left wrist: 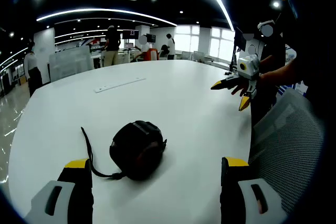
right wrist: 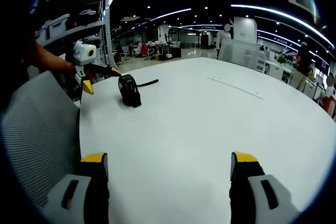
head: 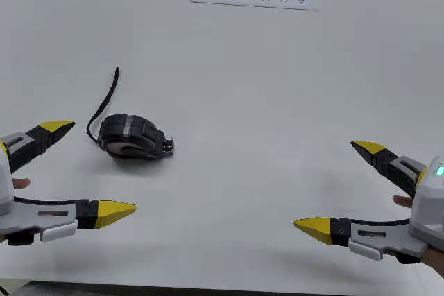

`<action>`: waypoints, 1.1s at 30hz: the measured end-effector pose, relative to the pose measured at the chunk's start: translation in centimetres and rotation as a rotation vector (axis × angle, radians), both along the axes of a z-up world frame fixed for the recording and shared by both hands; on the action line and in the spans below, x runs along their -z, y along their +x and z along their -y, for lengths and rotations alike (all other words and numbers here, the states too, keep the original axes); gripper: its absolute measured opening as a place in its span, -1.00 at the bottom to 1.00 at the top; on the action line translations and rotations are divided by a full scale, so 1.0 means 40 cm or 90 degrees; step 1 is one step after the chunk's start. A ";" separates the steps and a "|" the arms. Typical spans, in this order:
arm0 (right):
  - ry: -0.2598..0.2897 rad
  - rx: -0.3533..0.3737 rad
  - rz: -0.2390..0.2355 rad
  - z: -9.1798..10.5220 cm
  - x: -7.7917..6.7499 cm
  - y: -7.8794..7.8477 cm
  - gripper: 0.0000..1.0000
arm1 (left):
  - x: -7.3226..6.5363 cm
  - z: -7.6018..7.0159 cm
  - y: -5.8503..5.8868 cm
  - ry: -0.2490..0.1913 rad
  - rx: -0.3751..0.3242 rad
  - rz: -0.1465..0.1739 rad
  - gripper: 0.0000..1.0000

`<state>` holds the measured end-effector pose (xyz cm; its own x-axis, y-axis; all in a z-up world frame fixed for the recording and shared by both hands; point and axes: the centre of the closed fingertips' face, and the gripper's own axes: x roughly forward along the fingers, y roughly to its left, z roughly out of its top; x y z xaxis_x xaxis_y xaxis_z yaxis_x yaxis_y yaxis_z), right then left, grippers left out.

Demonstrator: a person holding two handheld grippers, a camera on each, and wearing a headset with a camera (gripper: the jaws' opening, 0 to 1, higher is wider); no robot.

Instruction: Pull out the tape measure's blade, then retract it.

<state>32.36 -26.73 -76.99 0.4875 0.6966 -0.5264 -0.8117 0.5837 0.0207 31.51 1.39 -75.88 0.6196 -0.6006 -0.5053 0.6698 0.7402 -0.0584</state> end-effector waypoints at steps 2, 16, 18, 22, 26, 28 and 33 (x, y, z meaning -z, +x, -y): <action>0.001 -0.001 0.000 -0.002 0.000 0.000 0.97 | 0.000 0.003 -0.001 0.002 0.003 0.001 1.00; 0.002 -0.010 0.003 -0.011 -0.002 -0.005 0.97 | 0.003 0.002 -0.006 0.013 0.010 0.004 1.00; 0.001 -0.011 0.003 -0.012 -0.003 -0.006 0.97 | 0.001 0.000 -0.005 0.014 0.011 0.005 1.00; -0.001 -0.014 0.001 -0.014 -0.001 -0.009 0.97 | 0.000 -0.001 -0.007 0.016 0.014 0.005 0.99; -0.004 -0.015 0.000 -0.012 0.001 -0.009 0.96 | -0.001 0.000 -0.008 0.018 0.018 0.003 0.97; -0.004 -0.017 0.002 -0.010 0.000 -0.007 0.96 | 0.000 0.001 -0.009 0.020 0.022 0.002 0.95; -0.016 -0.030 0.004 -0.009 0.001 -0.004 0.94 | -0.003 0.003 -0.010 0.027 0.037 0.000 0.92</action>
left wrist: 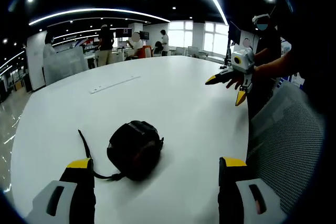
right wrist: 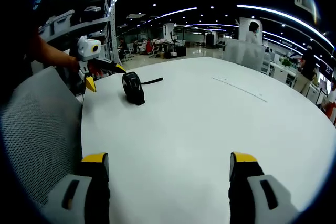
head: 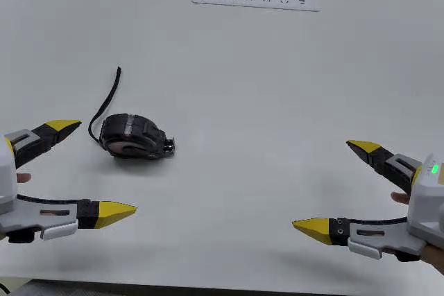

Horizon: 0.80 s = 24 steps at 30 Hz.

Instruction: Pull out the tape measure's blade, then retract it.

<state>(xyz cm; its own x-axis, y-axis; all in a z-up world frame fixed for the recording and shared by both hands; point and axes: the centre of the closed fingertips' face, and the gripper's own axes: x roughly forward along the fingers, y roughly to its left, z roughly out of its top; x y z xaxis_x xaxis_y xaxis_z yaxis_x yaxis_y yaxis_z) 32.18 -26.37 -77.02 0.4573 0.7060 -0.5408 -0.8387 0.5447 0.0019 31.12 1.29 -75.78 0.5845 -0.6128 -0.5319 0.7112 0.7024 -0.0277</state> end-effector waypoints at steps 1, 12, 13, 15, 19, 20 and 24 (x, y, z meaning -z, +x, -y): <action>-0.001 -0.002 0.001 0.000 0.000 0.001 0.94 | 0.000 -0.001 0.001 0.001 0.001 0.000 0.91; -0.012 -0.020 0.011 -0.010 -0.008 0.032 0.93 | -0.009 -0.004 0.033 0.013 0.024 0.004 0.81; -0.014 -0.026 0.012 -0.012 -0.008 0.035 0.92 | -0.008 -0.004 0.036 0.016 0.028 0.003 0.80; -0.018 -0.039 0.008 -0.016 -0.004 0.036 0.91 | -0.008 -0.002 0.039 0.022 0.036 0.002 0.77; -0.026 -0.056 0.010 -0.023 -0.001 0.046 0.87 | -0.003 0.002 0.043 0.033 0.056 0.000 0.70; -0.026 -0.060 0.011 -0.026 -0.002 0.048 0.87 | -0.001 0.003 0.044 0.036 0.060 0.000 0.69; -0.028 -0.075 0.016 -0.041 -0.003 0.062 0.85 | 0.008 0.004 0.052 0.043 0.073 -0.007 0.64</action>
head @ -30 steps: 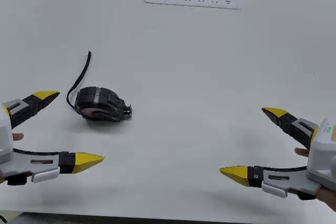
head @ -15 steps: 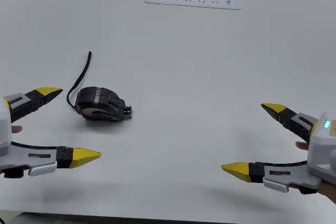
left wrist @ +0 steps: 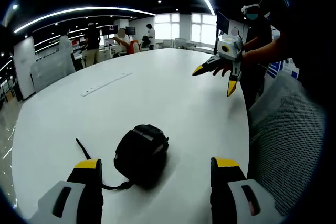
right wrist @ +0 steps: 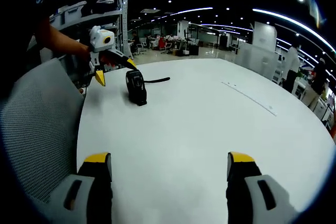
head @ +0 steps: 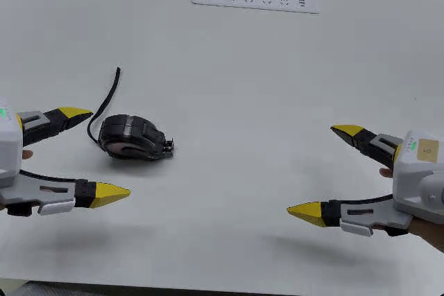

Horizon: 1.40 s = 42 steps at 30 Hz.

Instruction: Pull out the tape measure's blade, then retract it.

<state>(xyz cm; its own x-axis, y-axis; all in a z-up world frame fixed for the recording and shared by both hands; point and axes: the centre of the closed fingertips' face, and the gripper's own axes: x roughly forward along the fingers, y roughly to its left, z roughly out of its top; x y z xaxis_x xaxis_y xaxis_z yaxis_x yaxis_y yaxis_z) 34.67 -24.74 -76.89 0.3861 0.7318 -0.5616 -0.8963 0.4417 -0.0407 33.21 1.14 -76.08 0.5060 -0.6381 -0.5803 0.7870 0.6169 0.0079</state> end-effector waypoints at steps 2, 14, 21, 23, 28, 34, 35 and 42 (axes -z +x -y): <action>-0.002 -0.008 0.000 -0.005 0.004 0.006 0.84 | 0.005 0.001 0.001 0.006 0.008 -0.005 0.61; -0.012 -0.060 -0.013 -0.053 0.032 0.015 0.76 | 0.035 -0.023 0.020 0.049 0.057 -0.030 0.45; -0.013 -0.096 -0.009 -0.094 0.039 0.026 0.66 | 0.038 -0.040 0.040 0.065 0.079 -0.047 0.28; -0.015 -0.106 -0.009 -0.108 0.041 0.029 0.65 | 0.039 -0.042 0.044 0.070 0.088 -0.050 0.25; -0.018 -0.129 -0.007 -0.133 0.047 0.037 0.59 | 0.044 -0.049 0.052 0.079 0.105 -0.058 0.18; -0.018 -0.156 -0.007 -0.169 0.055 0.040 0.52 | 0.055 -0.045 0.051 0.090 0.130 -0.069 0.14; -0.017 -0.159 -0.007 -0.174 0.056 0.042 0.50 | 0.058 -0.044 0.051 0.094 0.136 -0.072 0.13; -0.024 -0.198 -0.007 -0.207 0.067 0.049 0.43 | 0.069 -0.041 0.058 0.108 0.168 -0.082 0.02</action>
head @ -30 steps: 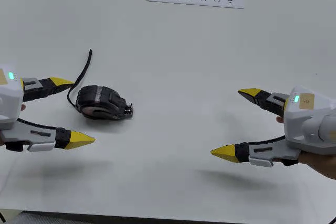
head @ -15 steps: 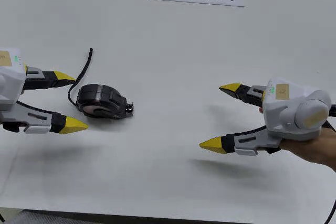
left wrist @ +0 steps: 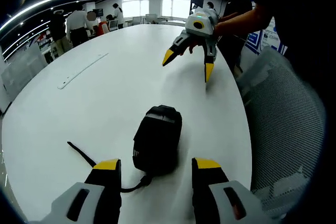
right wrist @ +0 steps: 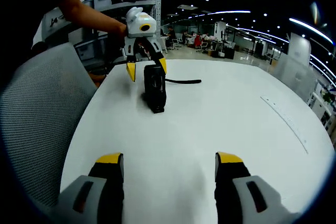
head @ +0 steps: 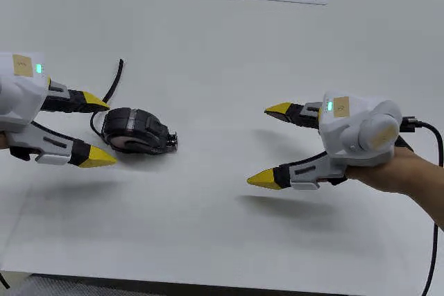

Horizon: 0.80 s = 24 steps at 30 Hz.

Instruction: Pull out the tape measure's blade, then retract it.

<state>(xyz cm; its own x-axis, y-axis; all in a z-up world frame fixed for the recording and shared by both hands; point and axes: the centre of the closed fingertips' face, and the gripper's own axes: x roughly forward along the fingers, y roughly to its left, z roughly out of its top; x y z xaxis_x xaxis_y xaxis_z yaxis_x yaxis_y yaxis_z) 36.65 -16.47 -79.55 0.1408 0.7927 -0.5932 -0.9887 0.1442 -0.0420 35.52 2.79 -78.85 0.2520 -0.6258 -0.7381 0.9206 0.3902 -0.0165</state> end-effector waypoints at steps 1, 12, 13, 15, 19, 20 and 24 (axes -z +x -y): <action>-0.004 -0.005 0.001 -0.003 0.003 0.003 0.41 | 0.000 0.002 0.002 0.000 0.005 -0.002 -0.01; 0.001 -0.043 0.004 -0.055 0.010 0.013 0.21 | 0.013 0.016 0.007 0.017 0.046 -0.022 -0.18; 0.002 -0.047 0.005 -0.060 0.010 0.013 0.17 | 0.012 0.019 0.006 0.017 0.049 -0.023 -0.20; 0.003 -0.051 0.003 -0.072 0.014 0.013 0.14 | 0.012 0.025 0.007 0.018 0.055 -0.025 -0.25; 0.003 -0.067 0.004 -0.093 0.022 0.011 0.08 | 0.017 0.031 0.010 0.026 0.066 -0.026 -0.29; 0.004 -0.073 0.008 -0.099 0.024 0.011 0.06 | 0.019 0.032 0.009 0.028 0.069 -0.027 -0.31; 0.005 -0.085 0.007 -0.117 0.030 0.007 -0.02 | 0.021 0.038 0.010 0.025 0.069 -0.029 -0.37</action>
<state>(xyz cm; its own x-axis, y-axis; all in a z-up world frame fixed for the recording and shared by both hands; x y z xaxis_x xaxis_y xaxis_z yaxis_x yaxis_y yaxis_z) 36.92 -11.77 -80.75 0.0401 0.8096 -0.5856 -0.9985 0.0113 -0.0528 35.91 1.26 -79.69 0.1502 -0.6180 -0.7717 0.9559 0.2901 -0.0462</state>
